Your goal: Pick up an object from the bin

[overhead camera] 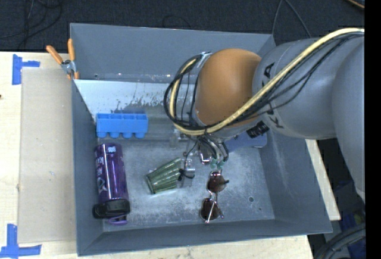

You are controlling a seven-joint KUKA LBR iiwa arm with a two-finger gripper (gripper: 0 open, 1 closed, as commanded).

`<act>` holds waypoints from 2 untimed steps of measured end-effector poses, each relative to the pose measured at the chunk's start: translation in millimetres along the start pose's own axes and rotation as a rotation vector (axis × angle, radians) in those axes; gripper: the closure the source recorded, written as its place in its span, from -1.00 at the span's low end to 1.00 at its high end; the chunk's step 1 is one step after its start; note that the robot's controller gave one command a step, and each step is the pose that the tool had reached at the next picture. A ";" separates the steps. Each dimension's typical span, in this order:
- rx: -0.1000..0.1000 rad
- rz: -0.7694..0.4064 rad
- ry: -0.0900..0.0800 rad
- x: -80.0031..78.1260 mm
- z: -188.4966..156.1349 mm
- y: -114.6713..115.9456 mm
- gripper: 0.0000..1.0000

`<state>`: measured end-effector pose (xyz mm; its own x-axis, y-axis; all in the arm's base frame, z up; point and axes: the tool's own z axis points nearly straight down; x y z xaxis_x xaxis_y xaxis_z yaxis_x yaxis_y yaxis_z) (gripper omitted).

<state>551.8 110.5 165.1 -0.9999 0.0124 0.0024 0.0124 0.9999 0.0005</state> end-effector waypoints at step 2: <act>0.000 -0.004 -0.007 -3.4 15.5 11.6 -1.00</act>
Offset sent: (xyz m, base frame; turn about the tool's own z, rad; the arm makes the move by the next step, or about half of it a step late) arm 0.0027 0.0381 -0.0537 0.0007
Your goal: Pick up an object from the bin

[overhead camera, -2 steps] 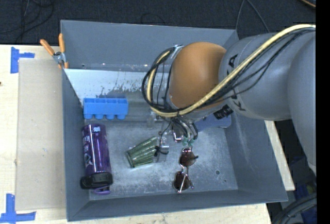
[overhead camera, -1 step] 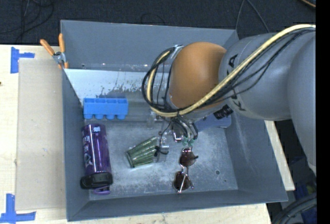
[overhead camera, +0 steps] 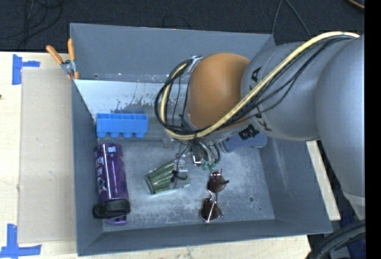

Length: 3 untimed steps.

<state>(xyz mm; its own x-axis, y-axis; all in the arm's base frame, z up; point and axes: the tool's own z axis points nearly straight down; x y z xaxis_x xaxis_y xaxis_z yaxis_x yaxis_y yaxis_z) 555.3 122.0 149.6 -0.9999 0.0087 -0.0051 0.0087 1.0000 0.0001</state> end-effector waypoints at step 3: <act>-0.003 0.005 0.003 36.9 70.9 -45.6 1.00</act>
Offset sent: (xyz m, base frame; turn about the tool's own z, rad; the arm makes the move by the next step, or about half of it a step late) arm -0.0363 -0.0446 -0.0700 0.0010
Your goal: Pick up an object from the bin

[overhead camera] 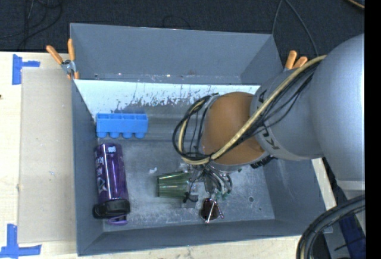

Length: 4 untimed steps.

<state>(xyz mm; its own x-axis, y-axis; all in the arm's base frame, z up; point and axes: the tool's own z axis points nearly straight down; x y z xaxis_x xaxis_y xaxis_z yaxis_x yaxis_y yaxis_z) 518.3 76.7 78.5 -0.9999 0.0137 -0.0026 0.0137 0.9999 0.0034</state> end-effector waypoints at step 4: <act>0.001 0.042 0.009 1.4 -84.6 7.5 1.00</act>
Offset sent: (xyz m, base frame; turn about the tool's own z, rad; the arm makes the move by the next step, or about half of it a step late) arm -0.0032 -0.0086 0.0253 -0.0200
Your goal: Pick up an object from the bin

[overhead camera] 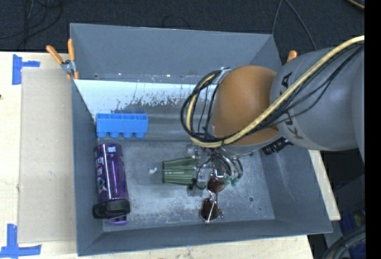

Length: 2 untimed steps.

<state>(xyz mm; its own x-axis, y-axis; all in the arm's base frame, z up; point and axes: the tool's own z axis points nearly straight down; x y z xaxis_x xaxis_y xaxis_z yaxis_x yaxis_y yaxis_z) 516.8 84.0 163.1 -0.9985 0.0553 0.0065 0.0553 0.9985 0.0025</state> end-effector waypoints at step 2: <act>0.000 0.007 0.002 10.8 -51.2 -1.5 1.00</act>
Offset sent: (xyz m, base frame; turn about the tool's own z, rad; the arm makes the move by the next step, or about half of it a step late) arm -0.0150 -0.0018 0.0800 0.0099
